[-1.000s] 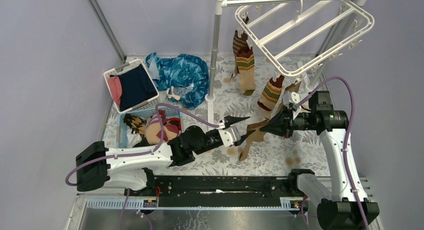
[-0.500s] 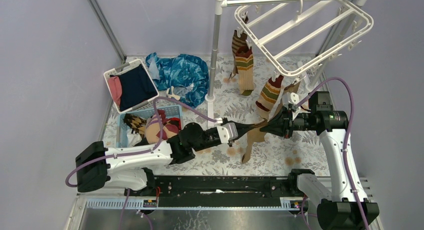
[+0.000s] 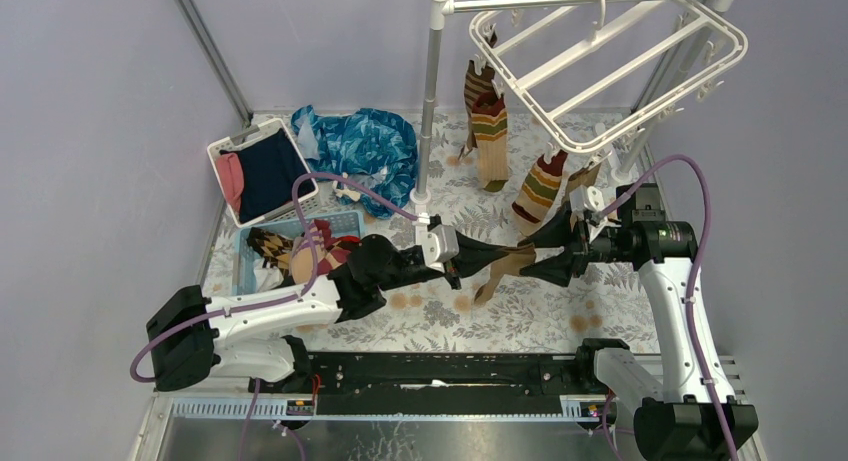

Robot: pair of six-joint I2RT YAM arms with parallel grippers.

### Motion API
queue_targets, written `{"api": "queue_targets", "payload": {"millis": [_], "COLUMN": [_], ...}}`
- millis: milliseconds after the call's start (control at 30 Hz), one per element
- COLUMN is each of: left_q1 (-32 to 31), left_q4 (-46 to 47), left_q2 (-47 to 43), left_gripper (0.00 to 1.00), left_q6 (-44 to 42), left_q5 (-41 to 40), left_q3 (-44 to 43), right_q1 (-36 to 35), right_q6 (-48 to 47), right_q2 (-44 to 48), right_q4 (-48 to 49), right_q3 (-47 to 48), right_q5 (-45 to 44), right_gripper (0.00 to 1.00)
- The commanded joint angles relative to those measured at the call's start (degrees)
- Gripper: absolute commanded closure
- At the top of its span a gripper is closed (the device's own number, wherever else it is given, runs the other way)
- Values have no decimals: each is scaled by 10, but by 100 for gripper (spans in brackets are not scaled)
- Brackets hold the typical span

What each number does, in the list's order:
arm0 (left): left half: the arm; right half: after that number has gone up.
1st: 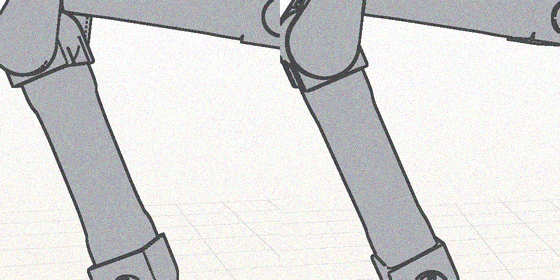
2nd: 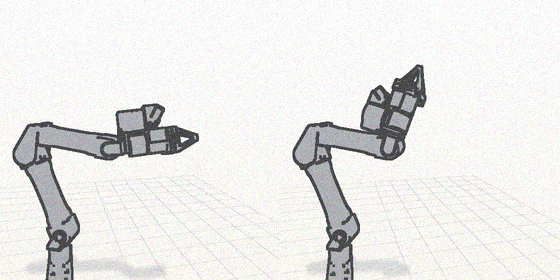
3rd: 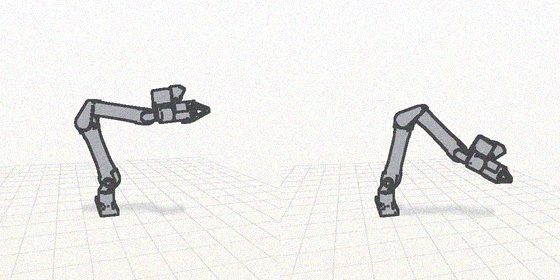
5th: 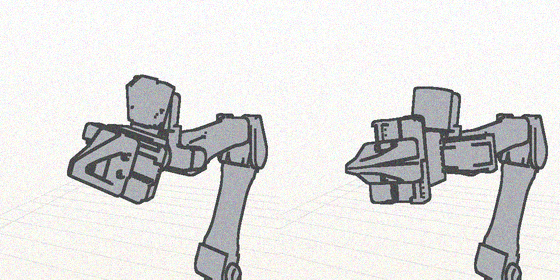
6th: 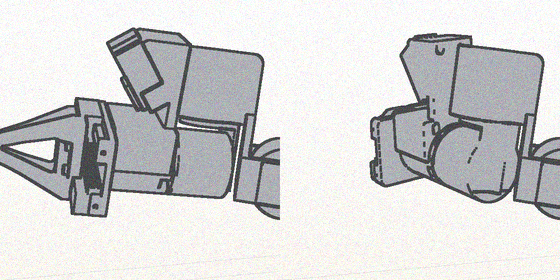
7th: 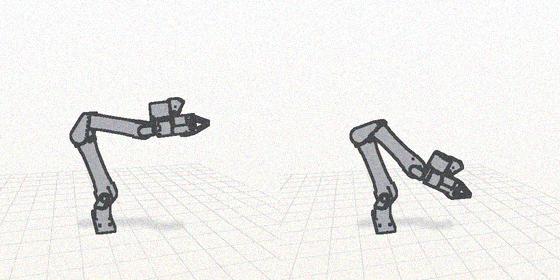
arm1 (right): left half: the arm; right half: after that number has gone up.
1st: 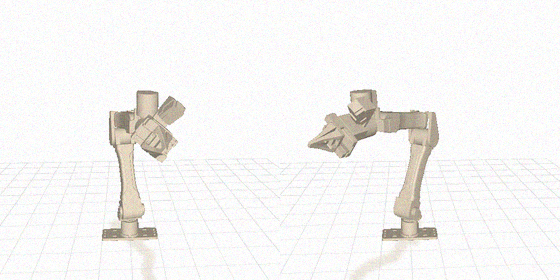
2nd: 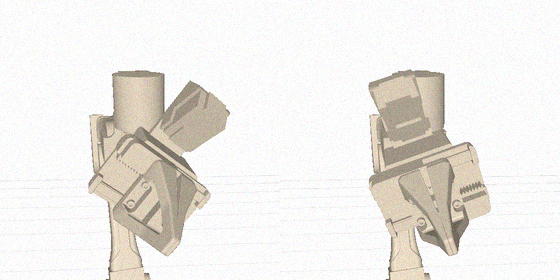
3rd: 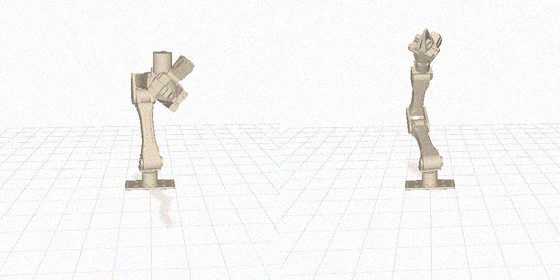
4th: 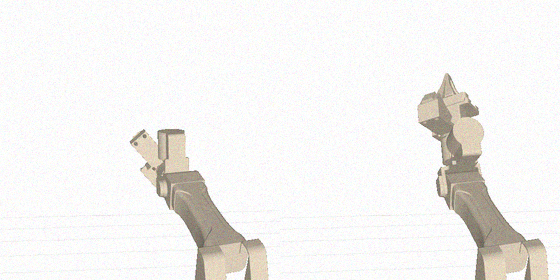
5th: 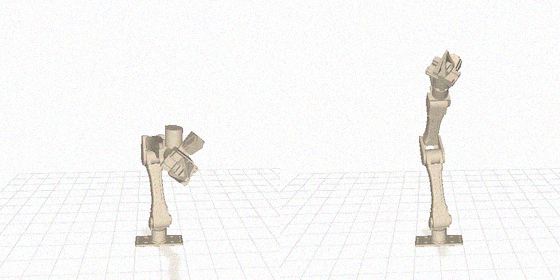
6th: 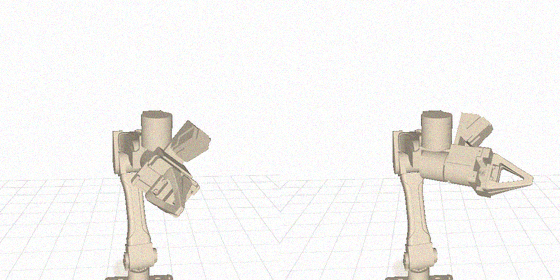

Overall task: Clip the socks to the hanger
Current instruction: Pick up the sock from the bin, then move the clothesline to the center of the board.

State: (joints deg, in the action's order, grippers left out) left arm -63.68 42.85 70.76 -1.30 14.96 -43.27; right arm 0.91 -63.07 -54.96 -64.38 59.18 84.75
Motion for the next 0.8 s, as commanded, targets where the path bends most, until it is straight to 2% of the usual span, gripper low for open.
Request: {"api": "queue_targets", "payload": {"millis": [0,67,133,267,300,333,400,467,567,667,733,767], "left_q1": [3,5,5,9,11,14,27,48,106,174,216,233], "left_q4": [52,55,56,58,59,59,56,50,41,55,61,58], "left_q2": [3,4,6,10,10,9,3,-11,-33,-60,-76,-85], "left_gripper": [100,100,100,100,100,100,93,75,54,27,5,2], "left_q6": [35,39,43,50,52,55,64,86,144,197,221,224], "left_q5": [19,20,21,17,14,12,11,13,50,75,70,54], "left_q3": [1,0,0,1,2,3,8,14,24,44,59,63], "right_q1": [2,3,2,3,5,8,17,27,53,79,88,91], "right_q6": [-12,-17,-18,-8,-5,-4,-4,1,8,32,35,36], "right_q2": [-6,-6,-5,-2,-2,0,3,8,19,22,22,22], "right_q4": [-11,-11,-9,-5,-5,-6,-4,-4,-5,-6,-16,-21], "right_q3": [19,18,16,26,31,34,36,34,31,47,63,71], "right_q5": [56,60,64,53,44,35,11,-14,-42,-76,-114,-131], "right_gripper": [41,50,67,95,100,100,100,100,100,100,100,100]}}
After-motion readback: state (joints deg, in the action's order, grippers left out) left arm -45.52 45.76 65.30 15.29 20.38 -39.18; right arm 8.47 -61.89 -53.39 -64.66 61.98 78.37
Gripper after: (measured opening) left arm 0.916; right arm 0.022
